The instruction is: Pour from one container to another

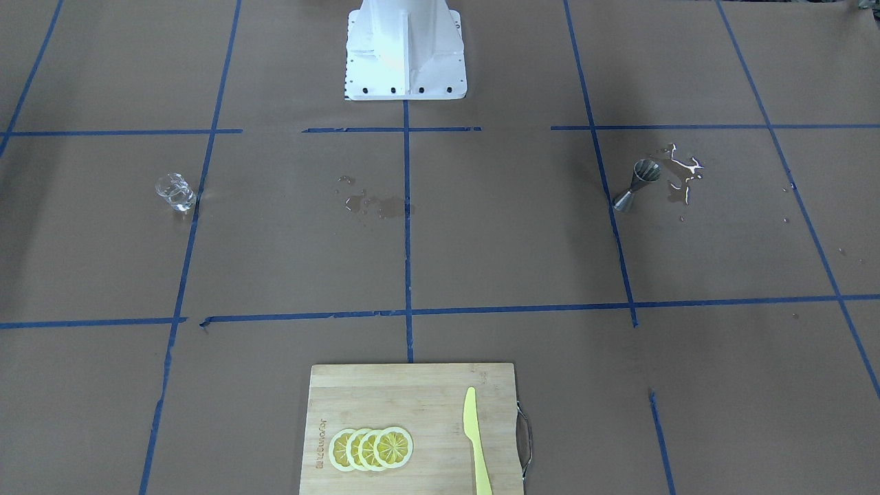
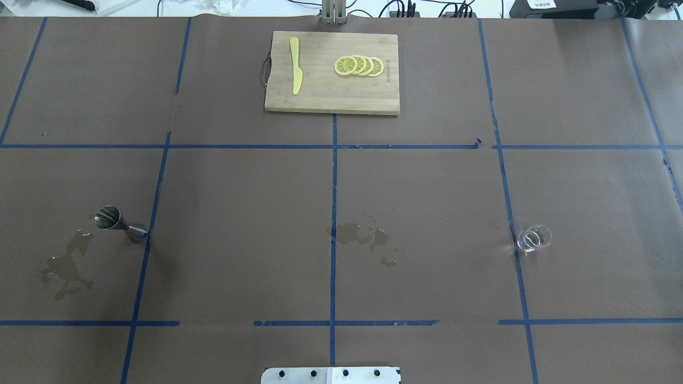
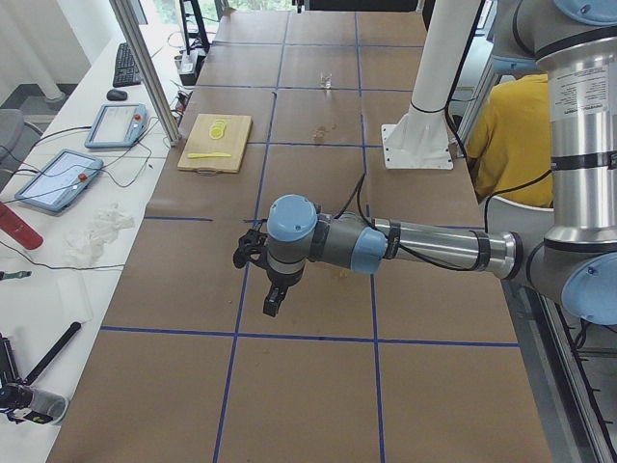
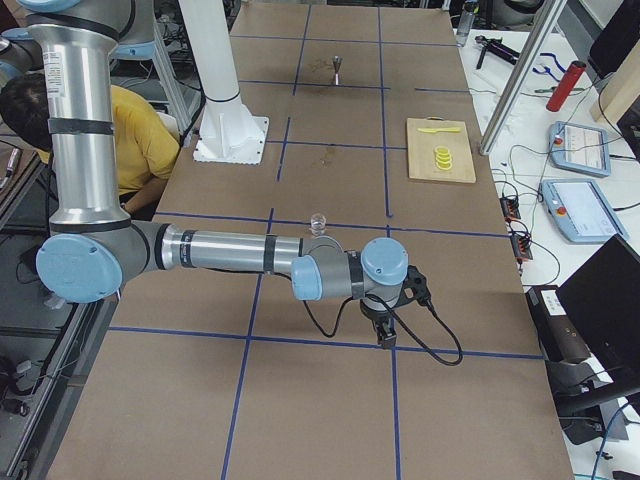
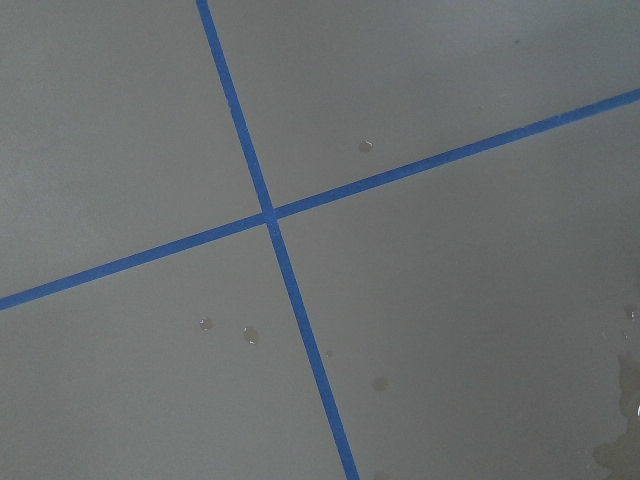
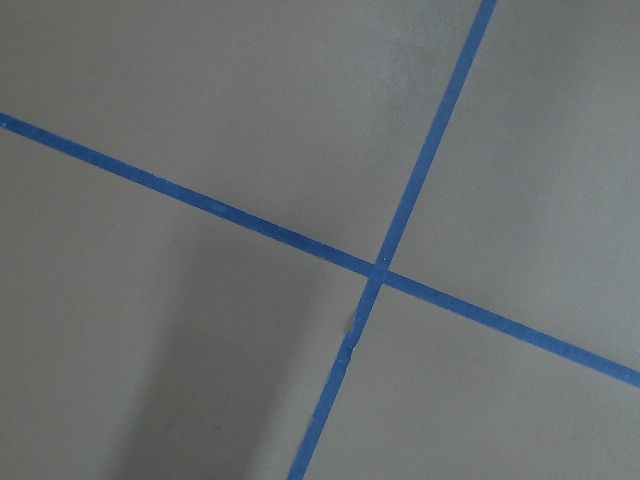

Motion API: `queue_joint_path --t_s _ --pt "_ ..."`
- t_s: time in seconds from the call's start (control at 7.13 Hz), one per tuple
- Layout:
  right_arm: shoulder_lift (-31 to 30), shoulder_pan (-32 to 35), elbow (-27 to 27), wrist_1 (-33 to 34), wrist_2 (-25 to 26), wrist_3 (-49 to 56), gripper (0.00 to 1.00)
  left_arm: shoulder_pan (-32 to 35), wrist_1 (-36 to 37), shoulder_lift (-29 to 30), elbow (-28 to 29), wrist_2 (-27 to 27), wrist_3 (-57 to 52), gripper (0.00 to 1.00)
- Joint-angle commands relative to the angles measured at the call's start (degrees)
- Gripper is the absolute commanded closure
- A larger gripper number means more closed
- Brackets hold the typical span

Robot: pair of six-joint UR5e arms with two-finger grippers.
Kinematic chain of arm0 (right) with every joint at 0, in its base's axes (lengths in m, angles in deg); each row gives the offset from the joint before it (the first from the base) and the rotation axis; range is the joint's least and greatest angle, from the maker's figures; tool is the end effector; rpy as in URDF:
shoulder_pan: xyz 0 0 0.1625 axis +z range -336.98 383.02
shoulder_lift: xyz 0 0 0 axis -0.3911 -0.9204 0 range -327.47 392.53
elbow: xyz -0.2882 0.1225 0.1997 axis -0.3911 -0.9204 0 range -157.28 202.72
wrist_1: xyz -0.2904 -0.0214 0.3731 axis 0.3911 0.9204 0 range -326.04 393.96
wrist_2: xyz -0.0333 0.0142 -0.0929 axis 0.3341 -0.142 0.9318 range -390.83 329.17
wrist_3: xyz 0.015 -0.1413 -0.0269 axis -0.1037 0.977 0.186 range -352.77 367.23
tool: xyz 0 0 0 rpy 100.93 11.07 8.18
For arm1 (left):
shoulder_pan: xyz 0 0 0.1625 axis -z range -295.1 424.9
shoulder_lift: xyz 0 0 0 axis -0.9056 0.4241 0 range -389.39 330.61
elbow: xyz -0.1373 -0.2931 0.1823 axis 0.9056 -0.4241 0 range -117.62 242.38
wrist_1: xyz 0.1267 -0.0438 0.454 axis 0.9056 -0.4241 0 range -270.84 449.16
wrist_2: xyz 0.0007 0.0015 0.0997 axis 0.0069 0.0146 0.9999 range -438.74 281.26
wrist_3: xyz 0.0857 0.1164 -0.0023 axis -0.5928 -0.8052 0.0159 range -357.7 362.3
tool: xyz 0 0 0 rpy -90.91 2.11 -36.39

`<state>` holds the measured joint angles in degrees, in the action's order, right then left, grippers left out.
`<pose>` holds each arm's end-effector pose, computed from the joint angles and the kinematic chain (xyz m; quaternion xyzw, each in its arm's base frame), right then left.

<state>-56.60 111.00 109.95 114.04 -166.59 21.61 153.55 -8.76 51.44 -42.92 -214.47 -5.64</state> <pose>0.0094 -0.5730 0.6349 0.1058 -0.3787 -0.1581 0.9058 -0.0176 -0.5142 0.5543 0.1346 0.3786 0.1213 0.9077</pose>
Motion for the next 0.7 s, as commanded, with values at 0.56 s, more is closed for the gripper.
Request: queue_joint_path --t_s 0.56 --pt "-0.52 0.01 0.13 -0.1 -0.3 0.03 0.0 -0.75 -20.42 -3.41 1.14 -20.88 7.52 0.0"
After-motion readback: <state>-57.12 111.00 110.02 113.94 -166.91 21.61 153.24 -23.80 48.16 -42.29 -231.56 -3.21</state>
